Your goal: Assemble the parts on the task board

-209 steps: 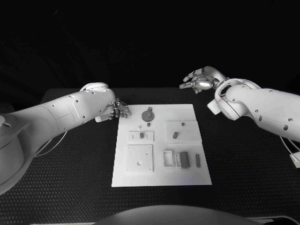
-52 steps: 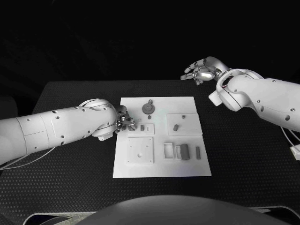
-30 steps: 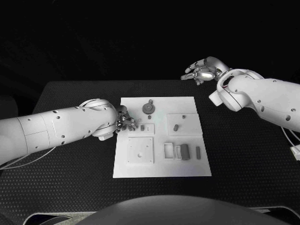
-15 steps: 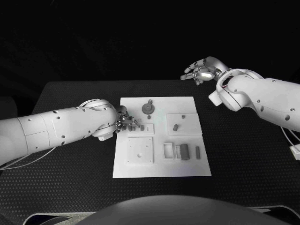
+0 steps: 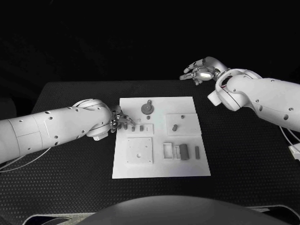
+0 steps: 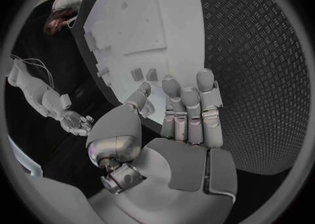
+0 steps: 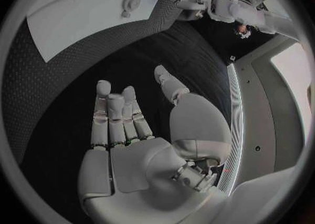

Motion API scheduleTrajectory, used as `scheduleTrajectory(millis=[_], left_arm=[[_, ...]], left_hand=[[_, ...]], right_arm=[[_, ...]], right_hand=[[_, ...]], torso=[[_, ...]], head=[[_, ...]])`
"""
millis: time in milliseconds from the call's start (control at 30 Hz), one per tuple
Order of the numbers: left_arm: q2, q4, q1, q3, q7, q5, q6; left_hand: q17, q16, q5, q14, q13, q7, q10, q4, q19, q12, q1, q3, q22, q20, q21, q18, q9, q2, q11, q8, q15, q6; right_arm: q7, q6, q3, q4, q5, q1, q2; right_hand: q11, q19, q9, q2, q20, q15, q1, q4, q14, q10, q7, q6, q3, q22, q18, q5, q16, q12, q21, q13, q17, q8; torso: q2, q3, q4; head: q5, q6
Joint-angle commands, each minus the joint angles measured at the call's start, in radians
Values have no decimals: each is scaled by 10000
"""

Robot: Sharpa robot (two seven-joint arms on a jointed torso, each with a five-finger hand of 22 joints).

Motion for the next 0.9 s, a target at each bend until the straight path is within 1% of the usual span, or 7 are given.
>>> scheduleTrajectory(millis=[33,100,133,200,367,533,900], left_arm=[[-4,74,88,235,625,507,-870],[-38,123,109,412,1071,601,-1236],[-41,151,147,483,1494,720,-1652],[-20,149,172,538,2234,723,-2080],[261,-81,175,548,3734,206,-3138],[685,-489,160,528,4541,-1418,-3456],[1499,-1345,-65,384,5043,-4347,-3200]], left_hand=[[-184,-418,-1,-524,-176,321,-646,-165,-532,-403,83,63,-25,142,-354,80,-167,-134,241,-324,155,-598],[-537,-1147,-8,-1352,-557,649,-1545,-373,-1373,-1147,229,188,-314,434,-978,-111,-298,-149,593,-583,553,-1128],[-917,-1890,-62,-2055,-986,946,-2241,-574,-2096,-1880,438,368,-659,840,-1595,-178,-407,-130,904,-713,998,-1395],[-1289,-2564,9,-2561,-1450,1090,-2767,-772,-2635,-2576,1066,656,-1006,1293,-2136,-169,-526,-220,1171,-805,1441,-1615],[-1863,-3535,-5,-2662,-2591,1265,-3081,-801,-2839,-3998,3387,1610,-1593,1958,-2822,69,-871,-503,1697,-905,2063,-1835],[-1957,-3756,-6,-2441,-3524,1123,-2558,-828,-2611,-5139,4509,1658,-1785,2007,-3044,146,-1340,-679,1776,-1125,2087,-1537],[-1943,-3862,-2,-2279,-4198,975,-2079,-865,-2423,-6259,5141,1526,-1862,1958,-3218,158,-1714,-789,1855,-1390,2042,-1157]], right_arm=[[77,121,5,-23,1,-3,-13],[78,126,4,-38,7,-4,-11],[77,128,4,-46,8,-5,-10],[80,132,4,-59,8,-6,-2],[82,140,4,-66,9,-7,6],[92,153,4,-91,10,-10,51],[108,187,5,-135,11,-27,129]], right_hand=[[24,-6,-10,71,94,-13,2,21,-54,-73,74,27,-52,132,146,35,63,30,-67,-17,-11,40],[24,-6,-11,71,94,-13,2,21,-54,-73,74,27,-52,132,146,35,63,31,-67,-17,-12,40],[24,-6,-11,71,95,-12,1,21,-54,-73,74,27,-52,132,146,35,64,31,-67,-18,-13,40],[24,-6,-11,72,94,-12,2,21,-54,-73,74,27,-51,132,146,35,64,32,-67,-19,-14,40],[24,-6,-12,74,94,-12,2,21,-55,-74,74,26,-50,132,146,35,65,33,-67,-21,-15,41],[24,-6,-13,77,94,-12,3,20,-55,-74,74,26,-49,132,146,35,66,35,-67,-24,-17,41],[24,-5,-15,82,94,-12,3,20,-56,-75,74,26,-47,132,146,35,68,38,-67,-28,-20,42]], torso=[[-1,0,1],[3,0,-3],[7,-4,-7],[10,-5,-9],[8,-6,8],[12,-15,1],[17,-26,-11]], head=[[-60,54],[-70,77],[-76,98],[-91,127],[-103,177],[-87,214],[-112,277]])
